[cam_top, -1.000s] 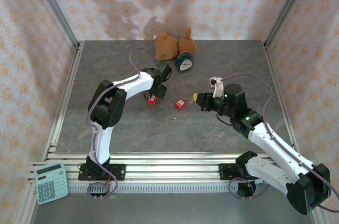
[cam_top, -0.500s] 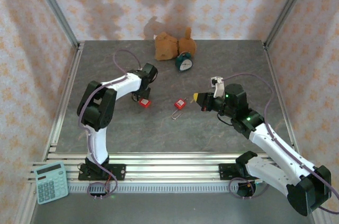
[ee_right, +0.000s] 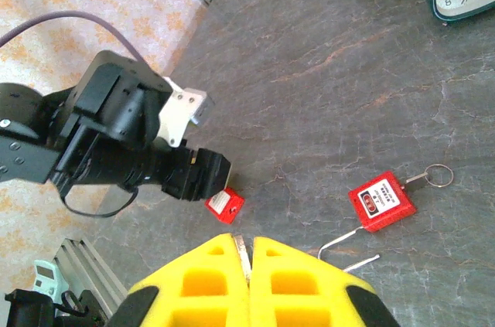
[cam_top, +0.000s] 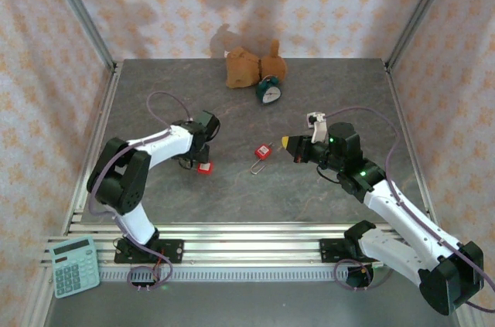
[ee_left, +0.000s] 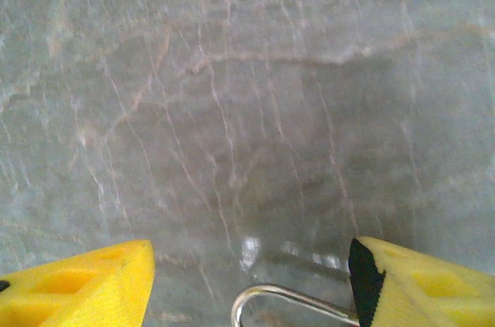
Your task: Unlock with the key
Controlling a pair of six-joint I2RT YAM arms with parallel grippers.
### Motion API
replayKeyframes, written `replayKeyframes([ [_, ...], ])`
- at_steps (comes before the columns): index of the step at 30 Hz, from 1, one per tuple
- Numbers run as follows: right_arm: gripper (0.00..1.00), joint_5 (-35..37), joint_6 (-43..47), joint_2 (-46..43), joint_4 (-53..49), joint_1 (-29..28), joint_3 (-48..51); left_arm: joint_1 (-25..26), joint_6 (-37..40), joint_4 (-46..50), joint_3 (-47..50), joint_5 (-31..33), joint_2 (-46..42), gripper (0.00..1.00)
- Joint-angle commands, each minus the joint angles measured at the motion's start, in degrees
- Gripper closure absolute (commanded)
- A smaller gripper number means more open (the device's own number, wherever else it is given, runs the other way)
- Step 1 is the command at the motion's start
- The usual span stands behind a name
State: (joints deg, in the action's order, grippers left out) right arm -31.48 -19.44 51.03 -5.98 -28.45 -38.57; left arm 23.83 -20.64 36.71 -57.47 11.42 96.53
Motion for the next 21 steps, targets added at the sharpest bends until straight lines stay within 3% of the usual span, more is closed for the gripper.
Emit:
replayKeyframes([
  [1,0.96,-0.77,-0.2,-0.84,2.97,-0.07,-1.79,0.35,-3.4,2.0,2.52,-0.37,-4.55,0.31],
  [6,0.96,-0.86,-0.48,-0.84,3.6,-0.07,-1.6,1.34,-4.49,3.07,5.42,-1.76,-9.3,0.31],
  [12,0.96,-0.59,-0.5,-0.88,3.33,-0.04,-1.6,7.59,-6.16,8.42,5.25,-0.04,-15.59,0.31],
  [16,0.96,-0.01,-0.95,-0.63,4.19,-0.07,-1.49,12.19,-9.95,9.34,7.46,1.16,-15.98,0.32],
  [21,0.96,-0.59,-0.76,0.39,3.93,-0.06,-2.16,12.55,-10.23,8.64,9.56,0.72,-14.04,0.33],
])
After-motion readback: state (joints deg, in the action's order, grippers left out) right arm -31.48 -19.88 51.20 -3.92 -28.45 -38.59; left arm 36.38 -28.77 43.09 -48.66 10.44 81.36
